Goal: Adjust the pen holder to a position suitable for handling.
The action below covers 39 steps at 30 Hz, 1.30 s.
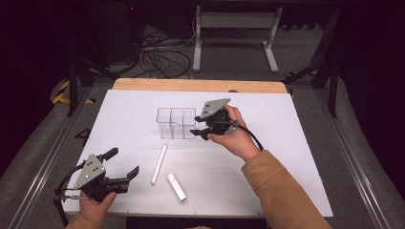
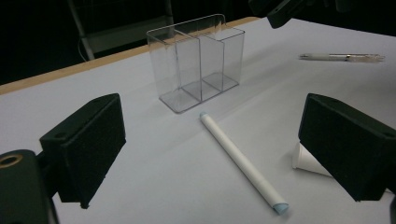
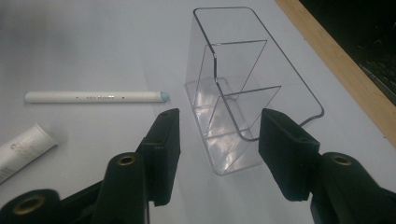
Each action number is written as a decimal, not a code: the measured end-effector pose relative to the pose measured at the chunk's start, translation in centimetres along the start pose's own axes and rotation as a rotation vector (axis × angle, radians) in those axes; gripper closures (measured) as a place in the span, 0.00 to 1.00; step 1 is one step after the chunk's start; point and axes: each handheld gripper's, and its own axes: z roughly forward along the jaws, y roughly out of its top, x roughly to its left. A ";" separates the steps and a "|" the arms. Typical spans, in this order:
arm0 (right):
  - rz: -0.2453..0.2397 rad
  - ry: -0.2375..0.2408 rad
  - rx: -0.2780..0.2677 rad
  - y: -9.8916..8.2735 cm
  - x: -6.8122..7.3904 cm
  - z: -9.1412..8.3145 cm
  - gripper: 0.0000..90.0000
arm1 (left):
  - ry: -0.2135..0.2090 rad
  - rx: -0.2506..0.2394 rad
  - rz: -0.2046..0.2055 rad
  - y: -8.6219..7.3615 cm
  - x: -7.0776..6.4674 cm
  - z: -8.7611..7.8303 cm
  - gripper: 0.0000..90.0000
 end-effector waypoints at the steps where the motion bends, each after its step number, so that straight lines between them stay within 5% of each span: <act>1: 0.001 0.002 0.001 0.0 -0.1 0.3 0.56 | 0.000 0.000 -0.002 0.0 0.0 0.0 0.09; 10: -0.002 0.014 0.030 0.4 -0.5 2.0 0.57 | 0.001 0.003 -0.001 0.0 0.0 0.1 0.09; 20: -0.072 0.022 0.111 0.5 -0.3 3.7 0.62 | -0.001 0.004 -0.004 -0.1 0.0 0.1 0.09; 28: -0.097 0.017 0.133 0.7 0.1 3.9 0.74 | -0.002 0.008 0.000 -0.1 0.0 0.1 0.09; 34: -0.111 0.053 0.174 0.7 0.3 4.7 0.91 | -0.003 0.010 0.002 -0.1 0.0 0.1 0.09; 39: -0.132 0.069 0.185 0.7 0.2 5.4 0.93 | 0.000 0.008 0.001 -0.1 0.1 0.1 0.09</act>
